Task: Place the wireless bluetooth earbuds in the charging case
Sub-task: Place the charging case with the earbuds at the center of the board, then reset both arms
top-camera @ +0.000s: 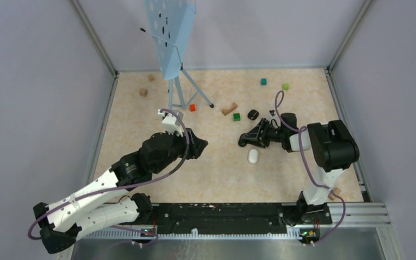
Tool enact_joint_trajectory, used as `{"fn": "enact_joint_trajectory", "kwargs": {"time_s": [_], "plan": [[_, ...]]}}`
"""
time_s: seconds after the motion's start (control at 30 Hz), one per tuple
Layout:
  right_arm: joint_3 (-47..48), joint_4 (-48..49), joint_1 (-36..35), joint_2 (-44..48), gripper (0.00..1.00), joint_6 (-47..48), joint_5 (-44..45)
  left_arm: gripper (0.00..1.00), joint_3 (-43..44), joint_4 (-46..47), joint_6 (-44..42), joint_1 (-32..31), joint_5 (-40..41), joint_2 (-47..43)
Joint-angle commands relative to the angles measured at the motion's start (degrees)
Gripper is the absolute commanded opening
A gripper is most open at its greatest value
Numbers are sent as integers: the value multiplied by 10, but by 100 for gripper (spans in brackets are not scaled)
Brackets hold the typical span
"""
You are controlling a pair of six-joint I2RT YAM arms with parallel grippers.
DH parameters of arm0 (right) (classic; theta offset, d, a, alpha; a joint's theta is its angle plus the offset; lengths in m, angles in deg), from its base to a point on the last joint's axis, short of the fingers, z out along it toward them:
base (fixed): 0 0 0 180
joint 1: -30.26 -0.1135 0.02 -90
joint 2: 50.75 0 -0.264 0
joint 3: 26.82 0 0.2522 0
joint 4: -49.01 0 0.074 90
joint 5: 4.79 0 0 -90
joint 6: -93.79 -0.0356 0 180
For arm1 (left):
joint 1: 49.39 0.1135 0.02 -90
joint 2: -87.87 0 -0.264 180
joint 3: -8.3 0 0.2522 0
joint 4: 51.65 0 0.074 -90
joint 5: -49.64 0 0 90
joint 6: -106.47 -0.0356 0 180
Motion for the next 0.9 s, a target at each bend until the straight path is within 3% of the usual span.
{"fn": "enact_joint_trajectory", "kwargs": {"time_s": [0.0, 0.13, 0.27, 0.3, 0.4, 0.47, 0.6, 0.87], "plan": [[9, -42, 7, 75, 82, 34, 33, 57, 13, 17, -13, 2, -2, 11], [69, -270, 7, 166, 87, 120, 147, 57, 18, 21, -19, 3, 3, 16], [129, -484, 7, 275, 88, 157, 330, 61, 20, 21, -31, 3, 24, 10], [142, -524, 6, 313, 88, 163, 388, 64, 20, 20, -36, 3, 34, 8], [171, -632, 7, 392, 89, 174, 563, 87, 20, 8, -41, 3, 73, -1], [178, -682, 7, 436, 89, 176, 654, 98, 16, -9, -14, 4, 127, -4], [165, -752, 6, 515, 89, 157, 769, 99, 12, -41, 9, 4, 163, -7], [114, -780, 7, 639, 89, 106, 809, 99, 2, -107, 47, 4, 206, -24]]}}
